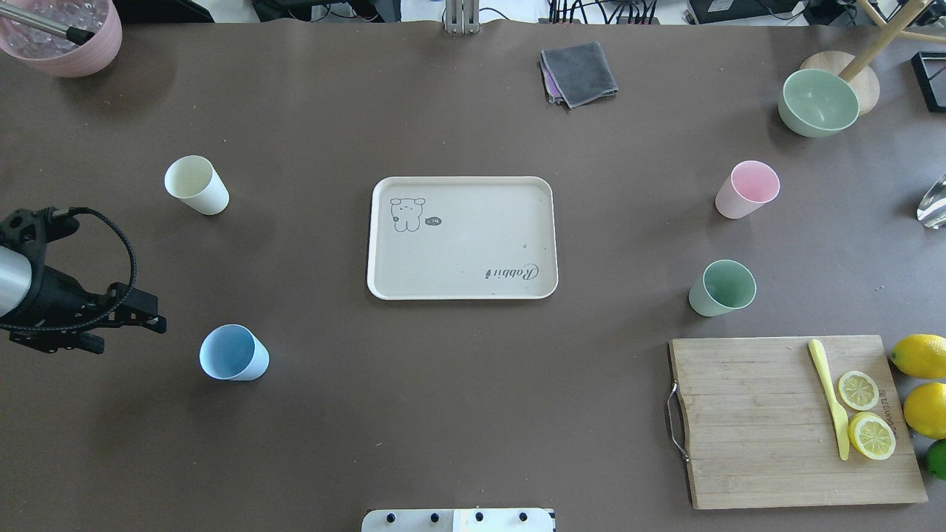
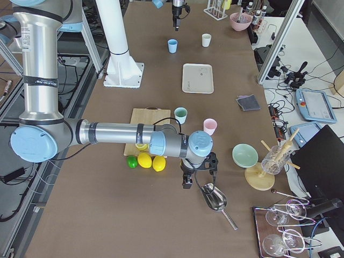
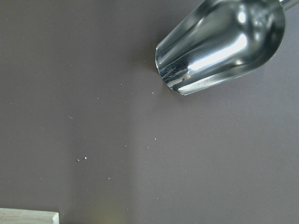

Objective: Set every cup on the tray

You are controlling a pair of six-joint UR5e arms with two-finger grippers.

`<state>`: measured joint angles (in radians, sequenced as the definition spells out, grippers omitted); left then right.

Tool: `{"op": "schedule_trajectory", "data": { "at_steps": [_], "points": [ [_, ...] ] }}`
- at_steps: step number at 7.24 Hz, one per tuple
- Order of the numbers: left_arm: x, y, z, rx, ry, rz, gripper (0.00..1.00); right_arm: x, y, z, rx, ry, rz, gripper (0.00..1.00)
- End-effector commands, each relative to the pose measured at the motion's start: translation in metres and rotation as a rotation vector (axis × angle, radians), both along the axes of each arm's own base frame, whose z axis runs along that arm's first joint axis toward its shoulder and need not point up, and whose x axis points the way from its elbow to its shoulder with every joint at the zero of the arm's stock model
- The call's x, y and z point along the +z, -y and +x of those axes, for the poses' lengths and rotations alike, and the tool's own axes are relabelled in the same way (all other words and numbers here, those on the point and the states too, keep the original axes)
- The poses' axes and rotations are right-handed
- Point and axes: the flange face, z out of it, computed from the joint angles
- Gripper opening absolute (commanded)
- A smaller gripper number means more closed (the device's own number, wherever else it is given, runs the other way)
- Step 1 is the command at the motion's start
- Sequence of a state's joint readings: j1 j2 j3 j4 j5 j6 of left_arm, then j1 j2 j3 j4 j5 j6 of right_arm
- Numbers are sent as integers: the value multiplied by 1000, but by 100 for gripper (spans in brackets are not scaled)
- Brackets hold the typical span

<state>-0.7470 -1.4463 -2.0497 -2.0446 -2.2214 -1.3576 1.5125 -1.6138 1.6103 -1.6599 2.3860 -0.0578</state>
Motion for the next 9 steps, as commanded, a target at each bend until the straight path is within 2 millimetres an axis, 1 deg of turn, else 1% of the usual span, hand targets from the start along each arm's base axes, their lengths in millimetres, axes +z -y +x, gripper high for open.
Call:
{"op": "schedule_trajectory", "data": {
  "at_steps": [1, 2, 3, 5, 6, 9],
  "points": [
    [-27, -11, 33, 7, -29, -9, 98, 1, 0, 0, 2, -1, -4, 100],
    [-28, -4, 41, -2, -28, 2, 98, 3, 0, -1, 0, -3, -6, 100],
    [-27, -1, 48, 0, -24, 4, 98, 3, 0, -2, -3, -4, -6, 100],
    [-21, -8, 60, 27, -15, 1, 98, 5, 0, -4, -8, -11, -8, 100],
    [-16, -10, 64, 37, -6, -4, 98, 13, -1, -4, -8, -10, -21, 100],
    [-9, -7, 84, 56, 3, -11, 98, 16, -2, -5, -12, -12, -27, 100]
  ]
}}
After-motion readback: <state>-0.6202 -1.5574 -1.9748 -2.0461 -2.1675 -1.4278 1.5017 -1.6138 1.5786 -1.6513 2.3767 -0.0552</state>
